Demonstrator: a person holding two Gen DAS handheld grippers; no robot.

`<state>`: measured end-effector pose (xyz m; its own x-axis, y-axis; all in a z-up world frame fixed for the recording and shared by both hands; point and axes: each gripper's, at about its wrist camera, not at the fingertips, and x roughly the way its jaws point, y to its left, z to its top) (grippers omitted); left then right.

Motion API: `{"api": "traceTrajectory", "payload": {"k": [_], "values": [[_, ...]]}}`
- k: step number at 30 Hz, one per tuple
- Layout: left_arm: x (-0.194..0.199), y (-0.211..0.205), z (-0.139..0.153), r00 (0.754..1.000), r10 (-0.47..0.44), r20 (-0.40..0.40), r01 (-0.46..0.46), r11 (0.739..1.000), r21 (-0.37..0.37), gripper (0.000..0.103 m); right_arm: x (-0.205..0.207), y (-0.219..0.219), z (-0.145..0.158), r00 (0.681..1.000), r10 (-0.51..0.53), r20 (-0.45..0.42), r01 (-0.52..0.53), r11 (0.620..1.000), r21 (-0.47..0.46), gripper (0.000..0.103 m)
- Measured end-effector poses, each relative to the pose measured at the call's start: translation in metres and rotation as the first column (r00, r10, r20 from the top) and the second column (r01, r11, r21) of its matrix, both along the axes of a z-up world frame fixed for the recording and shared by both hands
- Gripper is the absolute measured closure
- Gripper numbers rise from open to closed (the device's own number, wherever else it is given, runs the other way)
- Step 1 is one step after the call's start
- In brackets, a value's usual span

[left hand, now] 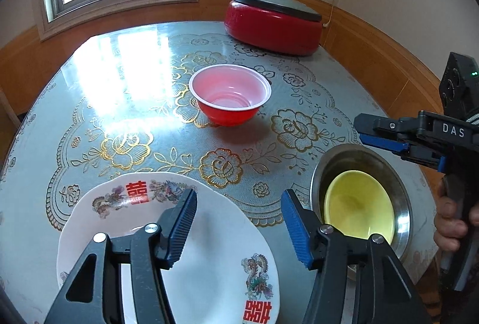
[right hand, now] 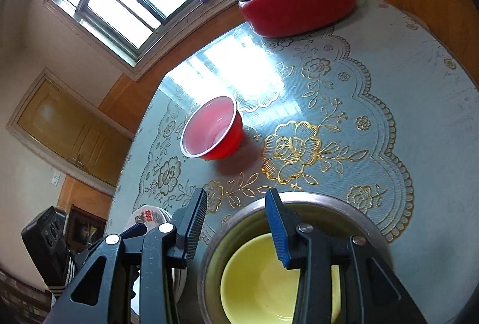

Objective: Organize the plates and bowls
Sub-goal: 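Grasp the rim of the red pink-lined bowl with the left tool, then carry the red bowl with the left tool and lower it into the yellow bowl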

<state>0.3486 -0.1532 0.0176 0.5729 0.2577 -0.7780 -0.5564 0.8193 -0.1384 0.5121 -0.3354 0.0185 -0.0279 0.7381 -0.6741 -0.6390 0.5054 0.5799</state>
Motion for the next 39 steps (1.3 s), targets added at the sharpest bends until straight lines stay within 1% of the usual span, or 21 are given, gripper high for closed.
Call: {"api": "traceTrajectory", "payload": {"k": [3,5,7,10,14,16,18,22,25,26,28,30,32,33,35,37,39], "values": [[0.0,0.008,0.003,1.0,0.016,0.007,-0.016,1.0,-0.007,0.044,0.006,0.013,-0.004,1.0,-0.005,-0.028,0.005,1.0,-0.004,0.062],[0.002,0.015,0.003,1.0,0.022,0.009,-0.022,0.999,-0.027,0.044,0.01,0.02,-0.007,0.999,-0.012,-0.045,0.012,1.0,0.002,0.062],[0.003,0.025,0.003,0.999,0.037,0.017,-0.036,0.997,-0.071,0.045,0.015,0.028,-0.011,0.997,-0.018,-0.075,0.019,1.0,0.013,0.062],[0.006,0.045,0.001,0.996,0.082,0.03,-0.077,0.986,-0.146,0.057,0.024,0.039,-0.016,0.993,-0.035,-0.113,0.037,0.999,0.02,0.062],[0.013,0.071,-0.002,0.989,0.139,0.051,-0.124,0.965,-0.229,0.059,0.036,0.055,-0.018,0.991,-0.043,-0.129,0.046,0.999,0.019,0.062],[0.02,0.082,-0.004,0.986,0.156,0.053,-0.138,0.958,-0.25,0.06,0.044,0.065,-0.02,0.989,-0.054,-0.135,0.056,0.998,0.01,0.062],[0.029,0.09,-0.003,0.985,0.165,0.053,-0.146,0.957,-0.251,0.061,0.049,0.076,-0.023,0.988,-0.053,-0.142,0.055,0.998,0.006,0.063],[0.047,0.105,-0.006,0.982,0.179,0.055,-0.158,0.951,-0.265,0.063,0.057,0.098,-0.032,0.988,-0.049,-0.144,0.047,0.999,-0.018,0.071],[0.061,0.117,-0.013,0.98,0.191,0.05,-0.17,0.945,-0.281,0.064,0.06,0.114,-0.04,0.989,-0.042,-0.144,0.037,0.999,-0.033,0.074],[0.064,0.122,-0.016,0.979,0.198,0.045,-0.177,0.941,-0.287,0.065,0.06,0.119,-0.044,0.989,-0.035,-0.146,0.03,0.999,-0.037,0.077],[0.072,0.131,-0.023,0.978,0.206,0.033,-0.187,0.935,-0.301,0.067,0.059,0.128,-0.05,0.989,-0.022,-0.145,0.015,0.999,-0.044,0.085],[0.079,0.138,-0.031,0.978,0.209,0.016,-0.194,0.929,-0.315,0.072,0.058,0.137,-0.055,0.992,-0.002,-0.13,-0.006,0.998,-0.063,0.09],[0.084,0.139,-0.034,0.982,0.19,0.02,-0.174,0.931,-0.322,0.082,0.056,0.14,-0.057,0.993,0.008,-0.116,-0.017,0.997,-0.073,0.092],[0.085,0.138,-0.034,0.983,0.184,0.017,-0.169,0.934,-0.315,0.083,0.054,0.14,-0.055,0.995,0.014,-0.104,-0.021,0.997,-0.073,0.093],[0.086,0.132,-0.03,0.989,0.148,0.023,-0.135,0.949,-0.285,0.084,0.05,0.136,-0.047,0.998,0.02,-0.067,-0.025,0.998,-0.062,0.093],[0.083,0.125,-0.024,0.993,0.118,0.027,-0.107,0.96,-0.258,0.084,0.047,0.13,-0.039,0.998,0.027,-0.061,-0.03,0.999,-0.038,0.093],[0.078,0.123,-0.019,0.993,0.107,0.044,-0.092,0.961,-0.263,0.084,0.044,0.122,-0.033,0.997,0.029,-0.066,-0.03,0.999,-0.02,0.093]]}}
